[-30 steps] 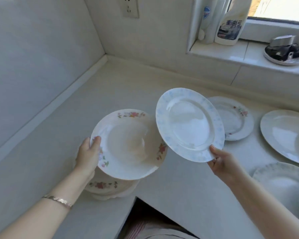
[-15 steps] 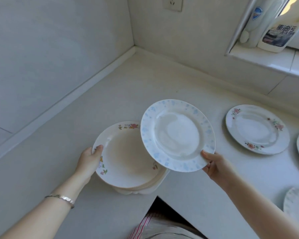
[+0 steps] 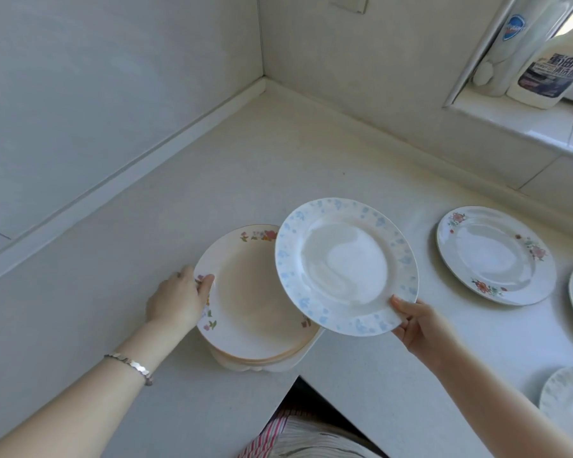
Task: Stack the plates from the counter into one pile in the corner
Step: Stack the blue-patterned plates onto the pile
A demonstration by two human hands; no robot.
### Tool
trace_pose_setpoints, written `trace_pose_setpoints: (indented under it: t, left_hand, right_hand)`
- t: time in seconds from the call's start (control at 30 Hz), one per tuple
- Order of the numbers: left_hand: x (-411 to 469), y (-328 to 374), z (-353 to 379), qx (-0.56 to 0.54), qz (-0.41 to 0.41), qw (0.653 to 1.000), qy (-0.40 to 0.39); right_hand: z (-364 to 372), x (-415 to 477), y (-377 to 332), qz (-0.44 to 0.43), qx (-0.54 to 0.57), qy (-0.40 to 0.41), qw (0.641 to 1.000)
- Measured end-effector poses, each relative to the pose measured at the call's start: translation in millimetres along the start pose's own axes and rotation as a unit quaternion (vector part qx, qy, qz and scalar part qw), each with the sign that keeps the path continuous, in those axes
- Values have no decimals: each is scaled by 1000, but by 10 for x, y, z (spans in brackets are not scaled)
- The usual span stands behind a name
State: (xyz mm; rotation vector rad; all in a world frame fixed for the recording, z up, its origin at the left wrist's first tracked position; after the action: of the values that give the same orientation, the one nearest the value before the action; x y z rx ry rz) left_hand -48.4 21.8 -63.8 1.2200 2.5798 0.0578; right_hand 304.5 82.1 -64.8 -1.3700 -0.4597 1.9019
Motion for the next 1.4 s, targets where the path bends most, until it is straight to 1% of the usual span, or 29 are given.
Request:
trace_pose_setpoints:
  t: [0.03,0.07,0.13,0.17,0.27,0.33,0.4,0.47,0.63,0.77,0.8,0.83,0.87,0.93,1.0,1.03,1.1,1.33,1.37,1.4]
  left_hand:
    - [-18,15,24,-63,-10,998,-7]
    - [-40,34,51,-152,-25,988,-24]
    - [-91,74,108,-319,-67,943,-61]
    - [-118,92,126,-376,-88,920,-70]
    - [-123,102,178,-482,-120,865,-67]
    - [-105,97,184,-517,-138,843,-65]
    - [-98,98,189,-521,-149,838,-69]
    - [-108,100,182,-512,-145,844,-69]
    - [-95,92,170,-515,-142,842,-69]
    - [-103,112,170,-539,-139,829,-60]
    - [-101,119,167,-543,-138,826,-57]
    - [-99,126,165,-545,-136,825,-56]
    - [-100,133,164,-545,-133,826,-56]
    - [-106,141,163,-546,-128,826,-53]
    - [-101,131,181,-547,-133,825,-49]
    - [-92,122,196,-547,-135,825,-48]
    - [-77,113,209,-545,-140,826,-43]
    - [-89,114,179,-526,-139,839,-31]
    - [-90,105,170,-513,-137,847,-31]
    - [-94,103,148,-487,-133,863,-29]
  right_hand:
    - [8,2,1,0,-5,0,1000]
    - [19,2,0,-1,-10,-2,1000]
    - [43,2,-7,-6,-24,-5,1000]
    - [58,0,-14,-9,-33,-9,999]
    - [139,6,-27,-24,-75,-24,997]
    - [217,34,-6,-26,-107,-31,993]
    - [317,68,48,-21,-137,-34,990]
    - [429,103,118,-16,-161,-41,986]
    - [661,151,245,-11,-203,-46,978]
    - [840,128,297,-27,-267,-49,962]
    - [878,118,311,-39,-301,-42,952]
    - [906,110,320,-59,-353,-31,933]
    - [935,95,326,-81,-417,-25,905]
    - [975,39,335,-118,-541,-22,832]
    - [981,-5,349,-156,-614,-2,774]
    - [971,-18,360,-174,-631,10,756]
    - [967,-31,386,-196,-643,21,740]
    - [931,-26,428,-182,-682,13,708]
    - [927,-12,432,-181,-682,12,709]
    - [927,-1,435,-178,-679,8,712]
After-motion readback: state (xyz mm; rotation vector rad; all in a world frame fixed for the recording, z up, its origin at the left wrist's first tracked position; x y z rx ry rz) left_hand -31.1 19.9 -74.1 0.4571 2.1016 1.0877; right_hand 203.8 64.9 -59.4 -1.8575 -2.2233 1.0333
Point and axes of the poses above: each hand's wrist, its own x-axis towards the middle knuckle, its own z-axis out of the palm, y = z × x, the point moved 3 cm from there along x, towards the middle knuckle, and after that the axes turned 4 degrees about -z, right-handed, at the moved point
